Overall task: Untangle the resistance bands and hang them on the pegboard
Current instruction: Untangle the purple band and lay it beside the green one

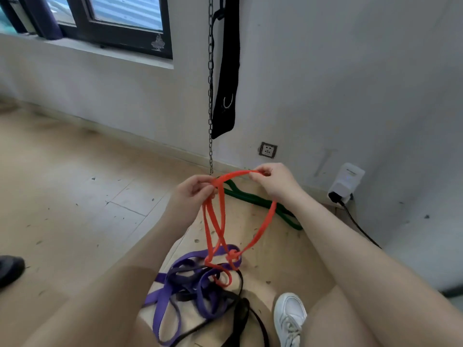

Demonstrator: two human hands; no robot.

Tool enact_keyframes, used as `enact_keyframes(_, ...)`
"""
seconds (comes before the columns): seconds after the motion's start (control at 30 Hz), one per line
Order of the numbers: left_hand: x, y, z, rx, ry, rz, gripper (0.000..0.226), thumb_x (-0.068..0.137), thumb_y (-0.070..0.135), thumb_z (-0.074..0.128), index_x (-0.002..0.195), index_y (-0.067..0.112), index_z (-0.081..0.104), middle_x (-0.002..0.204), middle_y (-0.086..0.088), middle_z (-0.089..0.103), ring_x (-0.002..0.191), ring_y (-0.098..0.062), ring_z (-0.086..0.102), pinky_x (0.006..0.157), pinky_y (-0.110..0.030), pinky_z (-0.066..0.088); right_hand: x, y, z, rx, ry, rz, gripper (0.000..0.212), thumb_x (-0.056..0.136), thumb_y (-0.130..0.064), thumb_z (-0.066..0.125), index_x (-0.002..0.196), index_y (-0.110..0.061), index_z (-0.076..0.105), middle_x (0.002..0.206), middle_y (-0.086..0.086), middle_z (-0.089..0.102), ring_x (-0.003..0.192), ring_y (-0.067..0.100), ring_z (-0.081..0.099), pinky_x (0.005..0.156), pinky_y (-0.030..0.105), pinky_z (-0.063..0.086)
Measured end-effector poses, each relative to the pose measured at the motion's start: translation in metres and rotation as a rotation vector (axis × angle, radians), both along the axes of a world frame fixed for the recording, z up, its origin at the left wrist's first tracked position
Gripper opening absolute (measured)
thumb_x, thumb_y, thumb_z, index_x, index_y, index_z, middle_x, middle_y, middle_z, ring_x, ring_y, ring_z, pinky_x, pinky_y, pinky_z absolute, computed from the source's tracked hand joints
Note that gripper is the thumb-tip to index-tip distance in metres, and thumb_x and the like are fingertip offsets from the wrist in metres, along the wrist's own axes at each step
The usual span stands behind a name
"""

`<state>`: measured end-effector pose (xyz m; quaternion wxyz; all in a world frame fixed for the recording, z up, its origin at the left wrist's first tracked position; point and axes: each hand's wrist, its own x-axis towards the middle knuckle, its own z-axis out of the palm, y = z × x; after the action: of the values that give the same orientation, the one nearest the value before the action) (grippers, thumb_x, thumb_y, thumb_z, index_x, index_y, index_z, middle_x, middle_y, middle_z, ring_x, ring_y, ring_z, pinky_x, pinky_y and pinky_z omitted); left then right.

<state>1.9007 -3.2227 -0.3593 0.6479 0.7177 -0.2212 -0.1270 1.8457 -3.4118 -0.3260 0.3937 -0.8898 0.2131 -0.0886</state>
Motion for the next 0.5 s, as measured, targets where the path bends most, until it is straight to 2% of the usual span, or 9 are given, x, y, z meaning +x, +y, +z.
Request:
enact_keyframes(0.07,0.003,0.003,0.002,-0.04,0.049,0.029,0.018,0.09,0.007,0.056,0.096,0.024,0.059,0.084,-0.002,0.072,0.077,-0.011,0.068,0.072,-0.022,0.055,-0.001,0.003,-0.019,-0.18,0.185,-0.017,0.042,0.092,-0.032,0.056,0.129,-0.013,0.053,0.13,0.009,0.052,0.12,0.026,0.05,0.099,0.037,0.041)
enact_keyframes(0.1,0.004,0.003,0.002,-0.048,0.064,0.03,0.016,0.09,0.008,0.056,0.095,0.023,0.059,0.084,-0.004,0.072,0.077,-0.013,0.069,0.073,-0.023,0.055,-0.003,0.008,-0.027,-0.208,0.183,-0.026,0.046,0.092,-0.03,0.056,0.134,-0.012,0.047,0.136,0.01,0.045,0.122,0.025,0.046,0.101,0.035,0.039)
enact_keyframes(0.13,0.004,0.003,0.001,-0.053,0.075,0.034,0.014,0.09,0.008,0.057,0.094,0.022,0.059,0.084,-0.006,0.072,0.077,-0.015,0.069,0.073,-0.024,0.056,-0.006,0.015,-0.034,-0.211,0.119,-0.022,0.043,0.093,-0.026,0.055,0.132,-0.012,0.047,0.133,0.009,0.046,0.116,0.021,0.048,0.098,0.03,0.04)
enact_keyframes(0.2,0.003,0.003,0.001,-0.067,0.105,0.066,0.012,0.09,0.008,0.057,0.091,0.019,0.06,0.081,-0.006,0.072,0.077,-0.016,0.069,0.073,-0.027,0.057,-0.013,0.037,-0.044,-0.136,-0.041,0.017,0.023,0.094,-0.02,0.051,0.117,-0.014,0.055,0.112,0.003,0.056,0.096,0.012,0.052,0.08,0.019,0.042)
enact_keyframes(0.23,0.004,0.003,0.001,-0.093,0.134,0.091,0.011,0.09,0.008,0.057,0.09,0.018,0.06,0.078,-0.004,0.072,0.075,-0.015,0.069,0.072,-0.027,0.057,-0.015,0.049,-0.049,-0.069,-0.068,0.037,0.017,0.096,-0.019,0.049,0.11,-0.015,0.057,0.103,0.0,0.059,0.092,0.011,0.054,0.075,0.017,0.041)
enact_keyframes(0.27,0.005,0.003,0.002,-0.137,0.176,0.114,0.01,0.09,0.007,0.057,0.09,0.017,0.061,0.076,-0.001,0.071,0.074,-0.013,0.069,0.071,-0.026,0.057,-0.015,0.058,-0.055,0.001,-0.057,0.06,0.018,0.097,-0.018,0.046,0.109,-0.015,0.059,0.102,-0.001,0.061,0.093,0.013,0.056,0.075,0.017,0.042)
enact_keyframes(0.37,0.009,0.003,0.007,-0.257,0.322,0.14,0.011,0.089,0.004,0.058,0.095,0.013,0.06,0.088,-0.006,0.071,0.08,-0.015,0.07,0.072,-0.029,0.057,-0.012,0.075,-0.079,0.149,0.113,0.208,0.035,0.097,-0.015,0.044,0.132,-0.014,0.048,0.128,0.002,0.056,0.119,0.016,0.051,0.093,0.021,0.036)
enact_keyframes(0.43,0.009,0.002,0.009,-0.319,0.394,0.132,0.013,0.089,0.002,0.057,0.099,0.011,0.058,0.1,-0.013,0.069,0.089,-0.021,0.069,0.077,-0.032,0.057,-0.009,0.081,-0.096,0.211,0.204,0.303,0.049,0.095,-0.02,0.049,0.141,-0.018,0.034,0.138,0.002,0.047,0.126,0.017,0.045,0.1,0.026,0.034)
enact_keyframes(0.5,0.009,0.003,0.01,-0.394,0.458,0.124,0.013,0.09,0.002,0.056,0.1,0.01,0.056,0.103,-0.015,0.068,0.092,-0.024,0.069,0.081,-0.034,0.057,-0.006,0.088,-0.112,0.25,0.223,0.33,0.06,0.092,-0.025,0.054,0.145,-0.022,0.025,0.144,-0.001,0.04,0.13,0.016,0.04,0.108,0.033,0.032)
